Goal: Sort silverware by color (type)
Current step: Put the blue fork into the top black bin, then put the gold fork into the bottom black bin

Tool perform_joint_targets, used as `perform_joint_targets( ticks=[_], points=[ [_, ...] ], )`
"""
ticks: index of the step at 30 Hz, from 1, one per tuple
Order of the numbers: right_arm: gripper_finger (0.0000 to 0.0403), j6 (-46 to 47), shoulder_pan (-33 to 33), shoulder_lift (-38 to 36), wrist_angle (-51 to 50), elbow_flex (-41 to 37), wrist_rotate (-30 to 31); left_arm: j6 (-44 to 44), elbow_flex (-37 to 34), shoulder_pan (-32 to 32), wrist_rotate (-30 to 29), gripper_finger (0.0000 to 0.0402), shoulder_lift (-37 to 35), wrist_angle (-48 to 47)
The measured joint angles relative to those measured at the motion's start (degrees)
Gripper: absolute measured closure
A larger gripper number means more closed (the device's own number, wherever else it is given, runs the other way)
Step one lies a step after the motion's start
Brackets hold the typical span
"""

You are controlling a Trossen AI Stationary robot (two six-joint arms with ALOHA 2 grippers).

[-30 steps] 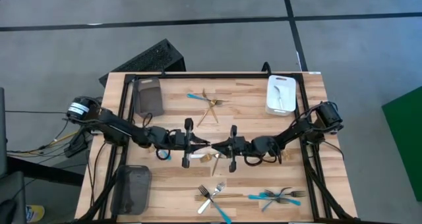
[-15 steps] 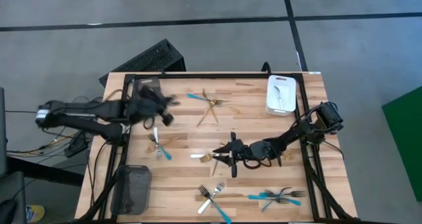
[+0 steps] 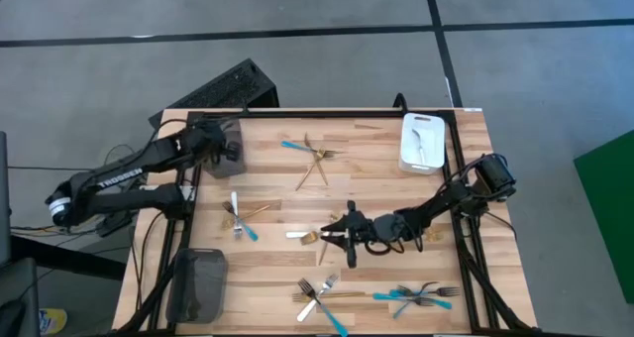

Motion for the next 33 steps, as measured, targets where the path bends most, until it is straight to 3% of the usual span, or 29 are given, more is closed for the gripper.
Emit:
perform_joint_targets(
  ticks=[5, 14, 18, 23, 29, 33],
  points=[
    [0.0251, 0.02, -0.03, 0.00, -1.22, 0.00, 1.68, -2.26, -2.21, 3.49, 0.79, 0.0338, -0.02, 0.24],
    [0.0244, -0.03, 0.00, 0.00, -3.42, 0.00, 1.38, 2.84, -2.72, 5.39, -2.87, 0.0249, -0.07, 2.44],
    [0.0250, -0.54, -0.08, 0.00, -7.71, 0.00, 1.63, 8.61, -2.72, 3.25, 1.89, 0.0231, -0.09, 6.74],
    [0.0261, 1.84, -1.60, 0.00, -11.66, -0.02, 7.97, 12.15, -2.72, -4.97, 8.95, 0.0228, -1.01, 16.87],
    [0.0263, 3.06, -2.10, 0.00, -11.40, -0.01, 8.69, 13.90, -6.97, -22.32, 5.47, 0.0228, -2.03, 33.34],
    [0.0264, 8.74, -2.44, -0.14, -14.97, 0.00, 14.52, 15.06, -12.47, -32.88, 4.44, 0.0228, -1.73, 45.79]
  ],
)
